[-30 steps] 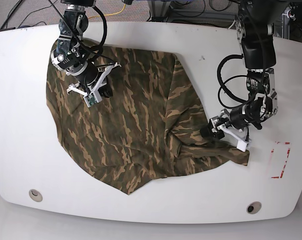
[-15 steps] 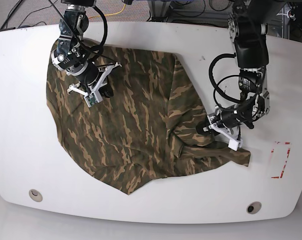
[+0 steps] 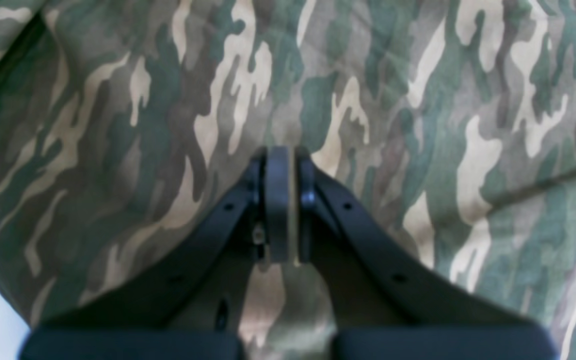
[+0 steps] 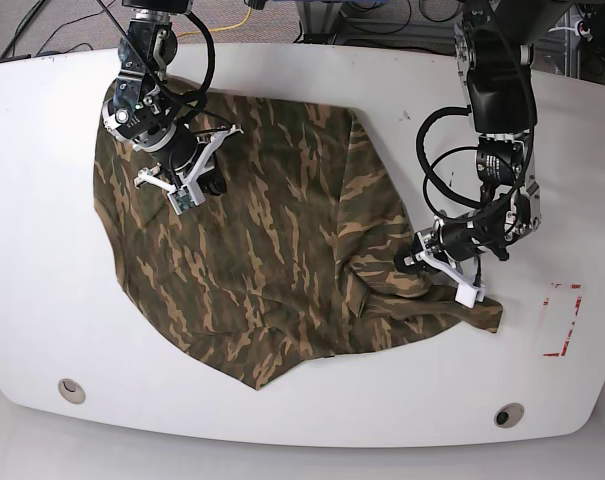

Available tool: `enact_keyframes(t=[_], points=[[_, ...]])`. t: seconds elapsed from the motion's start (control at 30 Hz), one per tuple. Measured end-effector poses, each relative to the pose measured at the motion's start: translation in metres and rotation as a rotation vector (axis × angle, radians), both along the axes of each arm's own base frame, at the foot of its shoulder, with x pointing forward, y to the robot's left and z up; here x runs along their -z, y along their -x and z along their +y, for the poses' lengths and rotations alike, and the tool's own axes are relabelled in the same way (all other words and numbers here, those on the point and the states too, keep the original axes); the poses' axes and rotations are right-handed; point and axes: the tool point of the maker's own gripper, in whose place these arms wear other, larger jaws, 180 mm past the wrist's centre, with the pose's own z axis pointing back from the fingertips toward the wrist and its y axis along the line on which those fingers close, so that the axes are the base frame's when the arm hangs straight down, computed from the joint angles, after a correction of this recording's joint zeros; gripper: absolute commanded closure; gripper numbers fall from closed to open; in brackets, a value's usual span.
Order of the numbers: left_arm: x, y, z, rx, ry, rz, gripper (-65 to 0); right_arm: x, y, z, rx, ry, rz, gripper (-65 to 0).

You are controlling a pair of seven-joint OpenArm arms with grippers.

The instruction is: Layout the t-shirt on the table in an organized manner, then fold the t-shirt properly

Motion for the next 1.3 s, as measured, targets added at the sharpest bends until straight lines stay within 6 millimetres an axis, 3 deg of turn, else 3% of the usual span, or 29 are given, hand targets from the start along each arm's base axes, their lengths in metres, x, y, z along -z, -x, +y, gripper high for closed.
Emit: enact_keyframes(t=[0.23,0.43,0.63,0.9,1.03,1.17,1.3], points=[[-0.046,-0.002,-0.016,0.077,0.071,-0.085,0.0,0.000,0.000,0.000,0.001,0.002,0.000,-2.7],[-0.048,0.007,-0.016,0.117,0.075,-0.068,0.0,0.000,0.000,-0.001,0.001,0.002,-0.001,-2.7],[-0.055,0.016,0.001,0.117,0.069,-0.088,0.0,0.000,0.000,0.000,0.001,0.001,-0.001,-2.7],[-0.033,0.041,0.022,0.110,0.024,-0.030,0.0,-0.002,-0.002,-0.002,-0.001,0.006,-0.006,-2.7],[-0.020,0.056,0.023,0.110,0.017,0.005,0.0,-0.014,-0.014,0.000,-0.005,0.013,-0.043,-2.7],[-0.020,0.065,0.019,0.125,0.008,0.001,0.0,-0.031,-0.034,0.016,-0.033,0.007,-0.087,-2.7],[-0.023,0.066,0.017,0.129,0.011,-0.007,0.0,-0.043,-0.046,0.056,-0.122,-0.029,-0.115,-2.7]])
